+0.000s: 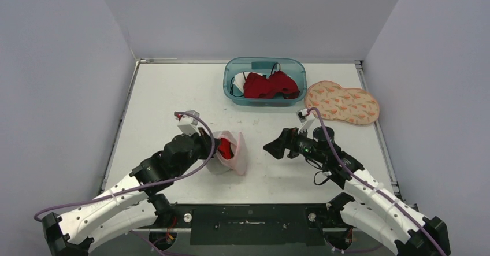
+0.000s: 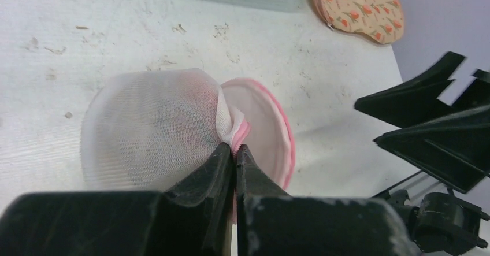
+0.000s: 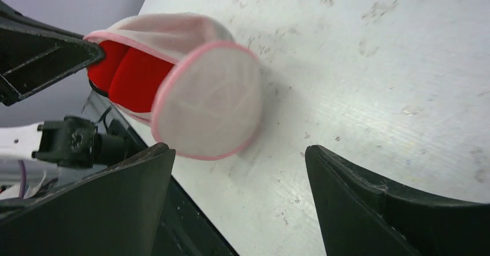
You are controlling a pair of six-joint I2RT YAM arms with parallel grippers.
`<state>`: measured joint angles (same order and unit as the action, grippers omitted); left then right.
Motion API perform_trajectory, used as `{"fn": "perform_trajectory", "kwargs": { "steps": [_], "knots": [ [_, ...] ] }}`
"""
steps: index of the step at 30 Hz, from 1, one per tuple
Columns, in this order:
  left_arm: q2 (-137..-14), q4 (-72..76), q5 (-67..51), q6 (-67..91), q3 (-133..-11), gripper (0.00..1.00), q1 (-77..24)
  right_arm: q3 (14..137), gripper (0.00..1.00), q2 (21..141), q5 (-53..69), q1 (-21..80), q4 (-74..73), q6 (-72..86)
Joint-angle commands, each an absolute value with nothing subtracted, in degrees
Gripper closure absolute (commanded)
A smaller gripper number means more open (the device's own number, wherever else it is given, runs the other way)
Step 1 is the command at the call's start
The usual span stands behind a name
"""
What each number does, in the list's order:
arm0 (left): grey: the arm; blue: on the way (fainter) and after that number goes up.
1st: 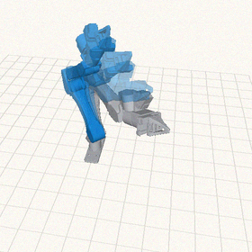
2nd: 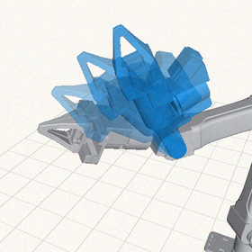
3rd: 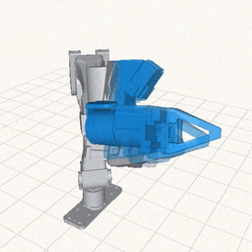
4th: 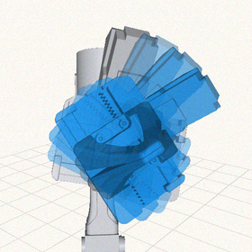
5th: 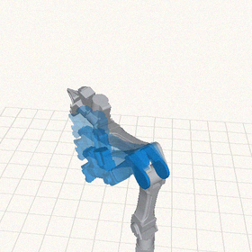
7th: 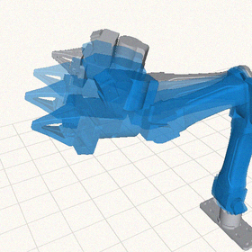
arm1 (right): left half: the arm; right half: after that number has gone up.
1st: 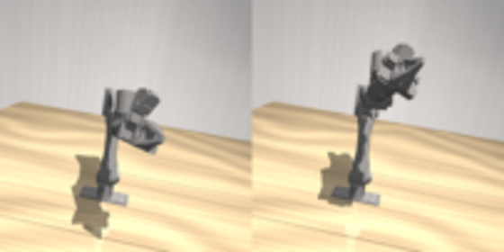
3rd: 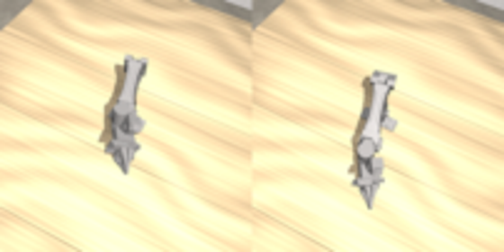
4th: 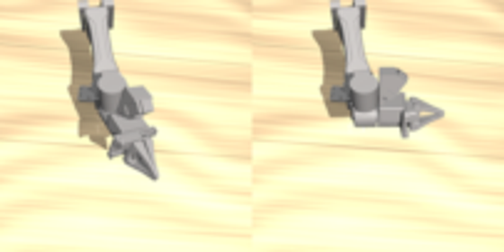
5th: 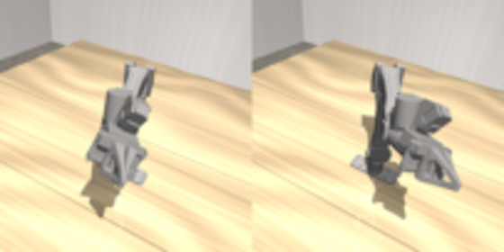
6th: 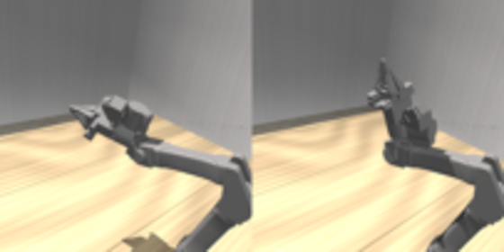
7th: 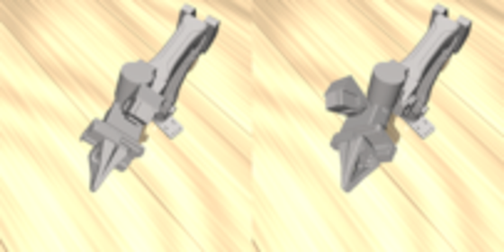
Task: Unzip the laundry bag and remove the bra
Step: Pick up the laundry bag at the center of the board, then place the laundry bag at the center of the board.
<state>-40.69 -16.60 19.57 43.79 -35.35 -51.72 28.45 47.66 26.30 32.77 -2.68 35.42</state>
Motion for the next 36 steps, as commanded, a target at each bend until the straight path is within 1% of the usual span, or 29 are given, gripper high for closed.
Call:
{"fn": "perform_trajectory", "kwargs": {
  "steps": [1, 3, 6, 11, 16, 20, 26, 29, 34, 35, 36],
  "knots": [
    [-45.27, -24.63, 28.47, 37.67, -45.23, 1.00, -54.35, 32.49, 0.12, 39.10, 11.82, 33.36, -9.08, 34.62],
    [-48.39, -26.60, 32.39, 36.33, -48.97, 1.00, -56.95, 32.56, 0.12, 36.29, 8.55, 33.35, -10.37, 34.59],
    [-53.51, -28.08, 36.98, 34.72, -53.65, 1.00, -60.96, 31.82, 0.12, 34.77, 7.26, 33.37, -10.93, 34.46],
    [-59.03, -25.44, 34.40, 34.58, -57.95, 1.00, -62.51, 30.49, 0.13, 35.35, 7.38, 33.40, -10.66, 35.22],
    [-59.88, -23.35, 33.40, 36.35, -59.97, 1.00, -62.29, 28.58, 0.13, 33.17, 5.61, 33.31, -9.63, 37.11],
    [-58.57, -22.71, 32.71, 40.80, -55.32, 1.00, -59.88, 24.49, 0.14, 34.81, 8.18, 33.36, -6.57, 39.92],
    [-55.70, -16.95, 24.61, 48.67, -39.99, 1.00, -53.97, 18.17, 0.19, 36.95, 12.05, 35.58, -1.95, 40.51],
    [-55.24, -16.00, 23.94, 50.98, -35.02, 1.00, -53.06, 17.42, 0.20, 39.43, 10.77, 40.68, -1.16, 39.64],
    [-52.94, -17.28, 23.88, 51.94, -32.30, 1.00, -52.22, 16.66, 0.22, 46.23, 4.28, 51.34, -0.46, 40.75],
    [-52.46, -17.57, 23.84, 51.95, -32.06, 0.98, -52.04, 16.36, 0.22, 47.93, 3.29, 52.75, -0.44, 41.62],
    [-51.62, -17.85, 23.83, 51.89, -31.94, 0.93, -51.96, 15.77, 0.23, 49.60, 1.97, 53.60, 1.24, 42.56]
  ]
}}
